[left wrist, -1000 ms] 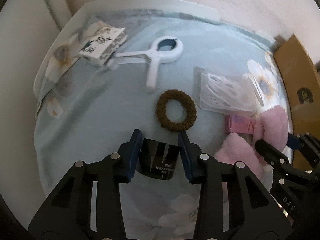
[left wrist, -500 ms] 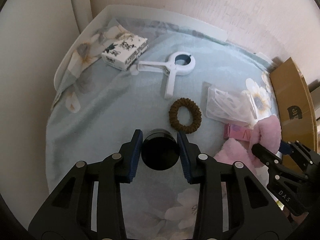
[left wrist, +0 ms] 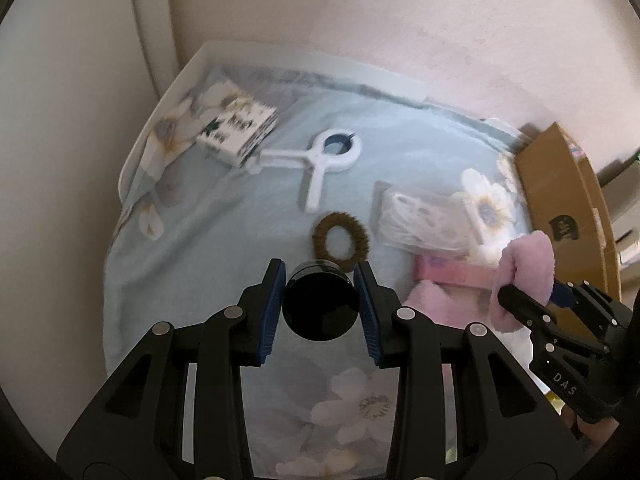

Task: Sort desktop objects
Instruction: 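Lift and carry the black jar and pink wristband toward the cardboard box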

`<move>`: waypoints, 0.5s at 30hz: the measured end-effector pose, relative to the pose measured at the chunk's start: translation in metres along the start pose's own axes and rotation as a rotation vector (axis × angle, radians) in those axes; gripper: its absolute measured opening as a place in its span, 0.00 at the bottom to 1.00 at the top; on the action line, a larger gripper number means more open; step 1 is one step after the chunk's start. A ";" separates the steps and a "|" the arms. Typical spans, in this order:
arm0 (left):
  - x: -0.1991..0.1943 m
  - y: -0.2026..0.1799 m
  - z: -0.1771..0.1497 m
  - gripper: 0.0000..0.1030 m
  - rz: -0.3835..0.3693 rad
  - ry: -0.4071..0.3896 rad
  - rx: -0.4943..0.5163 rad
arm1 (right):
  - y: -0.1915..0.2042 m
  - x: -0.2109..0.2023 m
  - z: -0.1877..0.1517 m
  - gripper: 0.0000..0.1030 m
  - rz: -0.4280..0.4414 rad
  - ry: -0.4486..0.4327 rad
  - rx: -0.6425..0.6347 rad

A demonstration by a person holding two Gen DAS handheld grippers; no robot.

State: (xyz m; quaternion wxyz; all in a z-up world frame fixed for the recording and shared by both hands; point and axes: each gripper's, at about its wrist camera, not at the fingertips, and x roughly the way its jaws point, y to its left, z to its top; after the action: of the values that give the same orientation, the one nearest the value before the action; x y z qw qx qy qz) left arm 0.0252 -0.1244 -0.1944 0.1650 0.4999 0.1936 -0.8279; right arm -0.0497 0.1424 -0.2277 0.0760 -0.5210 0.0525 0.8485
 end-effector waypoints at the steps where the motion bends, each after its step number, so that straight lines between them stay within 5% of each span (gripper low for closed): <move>1: -0.006 -0.004 0.003 0.31 -0.004 -0.011 0.013 | -0.001 -0.004 0.001 0.37 0.002 -0.010 0.006; 15: -0.083 -0.105 0.054 0.31 -0.112 -0.158 0.207 | -0.054 -0.102 0.012 0.37 -0.070 -0.197 0.123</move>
State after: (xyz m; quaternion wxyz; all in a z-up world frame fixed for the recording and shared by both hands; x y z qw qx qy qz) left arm -0.0283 -0.0525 -0.0812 0.0807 0.4357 0.1211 -0.8882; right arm -0.0047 0.1904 -0.1322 0.1422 -0.4308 0.0784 0.8877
